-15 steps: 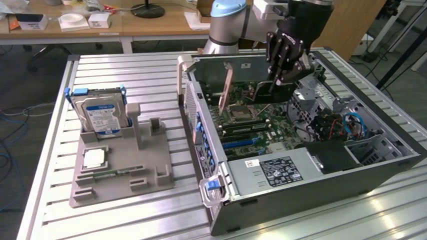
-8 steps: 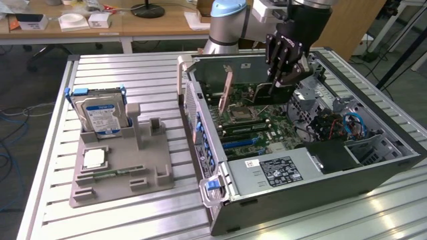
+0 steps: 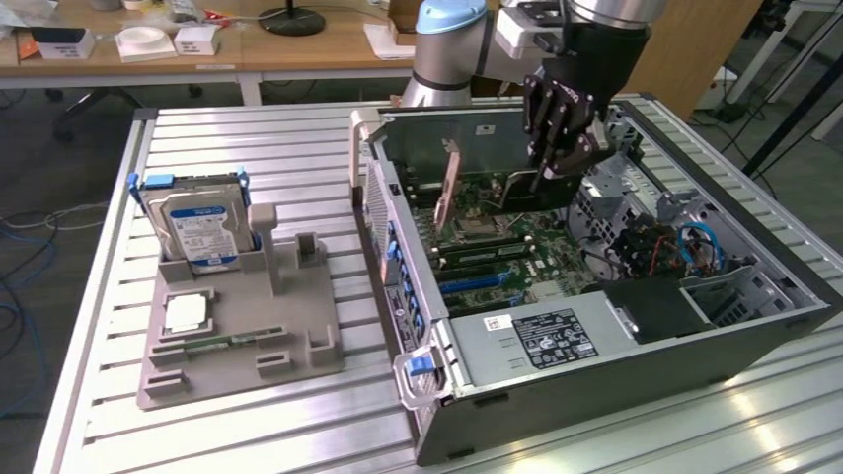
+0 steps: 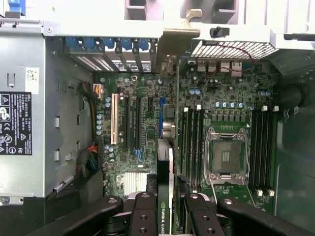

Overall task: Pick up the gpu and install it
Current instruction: 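Insert the gpu into the slot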

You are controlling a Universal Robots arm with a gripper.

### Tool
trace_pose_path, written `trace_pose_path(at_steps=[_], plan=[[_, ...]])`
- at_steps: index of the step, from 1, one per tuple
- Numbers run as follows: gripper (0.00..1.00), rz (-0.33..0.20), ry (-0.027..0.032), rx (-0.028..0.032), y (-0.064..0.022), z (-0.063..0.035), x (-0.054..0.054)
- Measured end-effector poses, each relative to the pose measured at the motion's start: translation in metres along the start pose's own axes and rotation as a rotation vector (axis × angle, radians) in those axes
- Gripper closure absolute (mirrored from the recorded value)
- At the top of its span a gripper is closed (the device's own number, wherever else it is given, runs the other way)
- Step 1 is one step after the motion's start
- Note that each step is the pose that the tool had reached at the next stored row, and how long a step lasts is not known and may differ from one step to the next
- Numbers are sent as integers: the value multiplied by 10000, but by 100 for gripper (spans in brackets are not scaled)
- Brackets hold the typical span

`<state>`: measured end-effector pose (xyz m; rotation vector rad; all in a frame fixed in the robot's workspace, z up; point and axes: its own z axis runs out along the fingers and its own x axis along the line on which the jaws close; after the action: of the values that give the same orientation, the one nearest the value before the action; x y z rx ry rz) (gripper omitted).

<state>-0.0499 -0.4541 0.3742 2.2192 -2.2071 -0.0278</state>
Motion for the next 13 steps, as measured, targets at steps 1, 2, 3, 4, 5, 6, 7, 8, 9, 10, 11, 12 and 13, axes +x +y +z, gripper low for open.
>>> trace_pose_path(at_steps=[1, 2, 3, 4, 5, 6, 7, 8, 9, 10, 11, 12, 13], plan=[[74, -2, 2, 16, 0, 8, 0], [74, -3, 2, 31, 0, 17, -1], [74, -6, 1, 46, 0, 26, -1], [74, -7, 1, 59, -1, 34, -1], [74, -7, 1, 65, -1, 42, -1], [74, -8, 1, 66, -1, 47, -2], [74, -7, 3, 66, -1, 49, -1], [74, -7, 3, 66, -1, 52, -1], [74, -7, 2, 67, -1, 53, -1], [74, -7, 2, 67, -1, 54, -1], [74, -6, 1, 67, -1, 54, -1], [74, -7, 2, 68, -1, 54, -1], [74, -6, 1, 67, -1, 54, -1]])
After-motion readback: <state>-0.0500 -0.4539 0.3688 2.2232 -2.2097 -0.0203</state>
